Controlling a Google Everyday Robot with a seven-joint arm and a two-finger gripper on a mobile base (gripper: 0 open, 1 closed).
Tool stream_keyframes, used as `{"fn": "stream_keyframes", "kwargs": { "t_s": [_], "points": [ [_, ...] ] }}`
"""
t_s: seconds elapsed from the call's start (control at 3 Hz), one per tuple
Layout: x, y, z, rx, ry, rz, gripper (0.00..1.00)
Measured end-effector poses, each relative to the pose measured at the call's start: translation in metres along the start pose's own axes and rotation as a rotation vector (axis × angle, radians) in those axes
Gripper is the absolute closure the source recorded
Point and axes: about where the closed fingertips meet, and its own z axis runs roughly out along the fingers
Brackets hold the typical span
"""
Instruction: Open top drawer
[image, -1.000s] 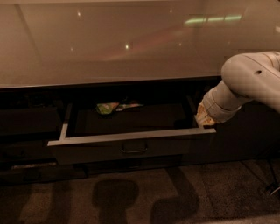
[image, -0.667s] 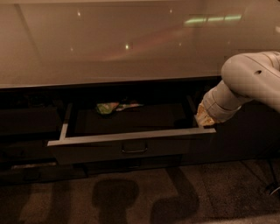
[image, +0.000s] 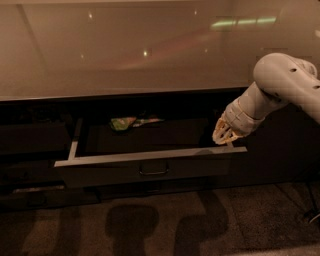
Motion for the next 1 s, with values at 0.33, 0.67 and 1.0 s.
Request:
{"fn": "stream_keyframes", "kwargs": {
  "t_s": [0.33,0.67,1.0],
  "points": [
    [-0.011,-0.008,0.012,-0.037,-0.083,-0.075,1.0],
    [-0.012,-0.007,0.012,-0.041,-0.086,-0.08,1.0],
    [0.004,-0.01,0.045,-0.069,-0.126,-0.076,1.0]
  ]
}}
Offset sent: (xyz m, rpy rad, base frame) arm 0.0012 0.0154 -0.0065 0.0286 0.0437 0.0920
